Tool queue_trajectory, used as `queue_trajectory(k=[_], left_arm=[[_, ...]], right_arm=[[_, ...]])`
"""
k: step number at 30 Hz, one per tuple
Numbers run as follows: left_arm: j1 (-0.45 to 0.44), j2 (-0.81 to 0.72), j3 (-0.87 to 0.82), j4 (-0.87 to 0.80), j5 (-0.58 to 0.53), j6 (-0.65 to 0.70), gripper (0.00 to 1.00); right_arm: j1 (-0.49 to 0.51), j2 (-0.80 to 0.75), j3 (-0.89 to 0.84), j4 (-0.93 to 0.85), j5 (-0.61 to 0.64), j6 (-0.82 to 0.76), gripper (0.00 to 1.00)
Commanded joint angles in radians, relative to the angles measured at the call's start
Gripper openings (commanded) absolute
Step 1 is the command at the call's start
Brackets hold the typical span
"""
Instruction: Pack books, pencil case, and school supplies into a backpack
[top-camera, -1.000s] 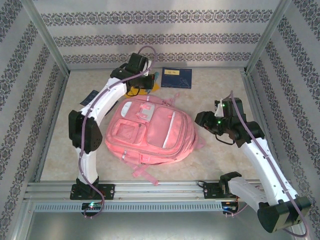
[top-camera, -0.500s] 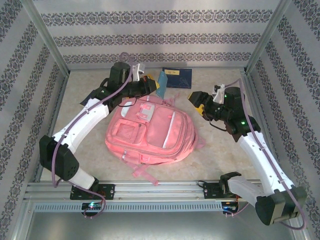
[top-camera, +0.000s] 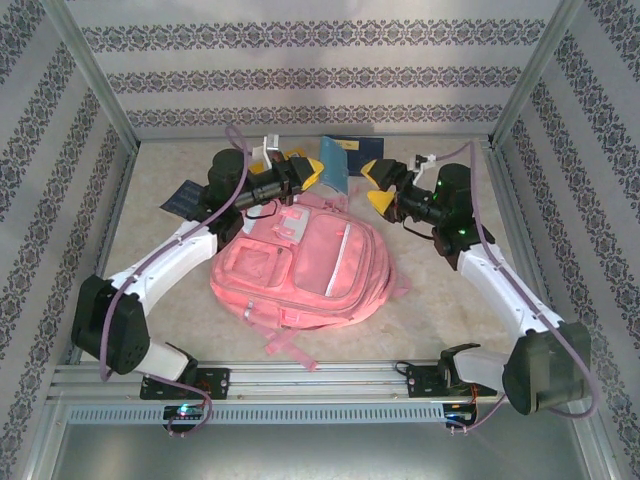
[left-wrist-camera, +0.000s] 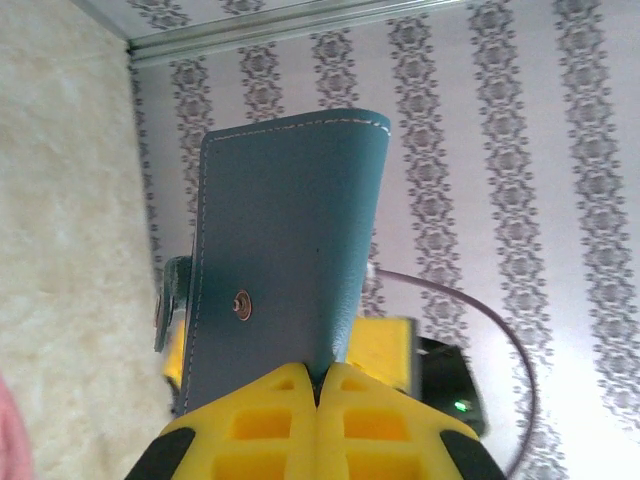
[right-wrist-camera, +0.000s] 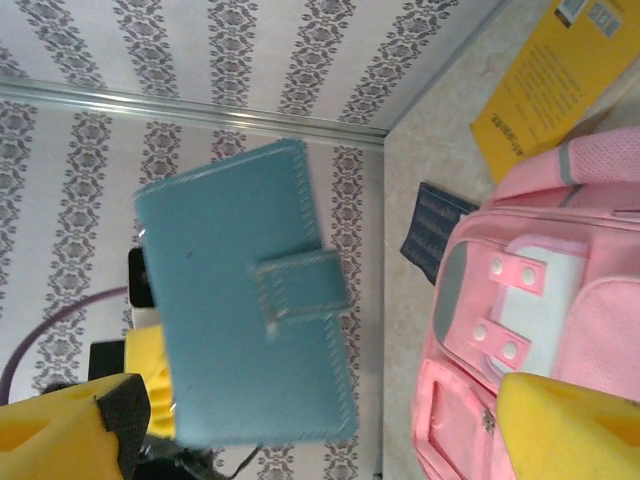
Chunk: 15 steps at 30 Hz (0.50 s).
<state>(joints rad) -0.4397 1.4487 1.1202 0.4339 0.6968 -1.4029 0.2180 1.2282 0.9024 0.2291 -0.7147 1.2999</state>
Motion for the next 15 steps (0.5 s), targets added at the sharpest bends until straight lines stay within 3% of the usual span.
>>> queue_trajectory(k=[1,12,15], left_arm=[[-0.016,-0.052,-0.024,0.2,0.023,-0.116,0.0],[-0.032,-0.085,-0.089,0.257,0.03,-0.17,0.0],[-0.033,-0.083,-0.092,0.267,0.032,-0.18,0.0]], right_arm=[[-0.002,0.038,-0.003,0.156,-0.038,0.091,0.9],[0.057,0.15,-0.012,0.589,-0.081,0.353,0.91],[0.079,0.168,0.001,0.624,-0.088,0.376,0.91]])
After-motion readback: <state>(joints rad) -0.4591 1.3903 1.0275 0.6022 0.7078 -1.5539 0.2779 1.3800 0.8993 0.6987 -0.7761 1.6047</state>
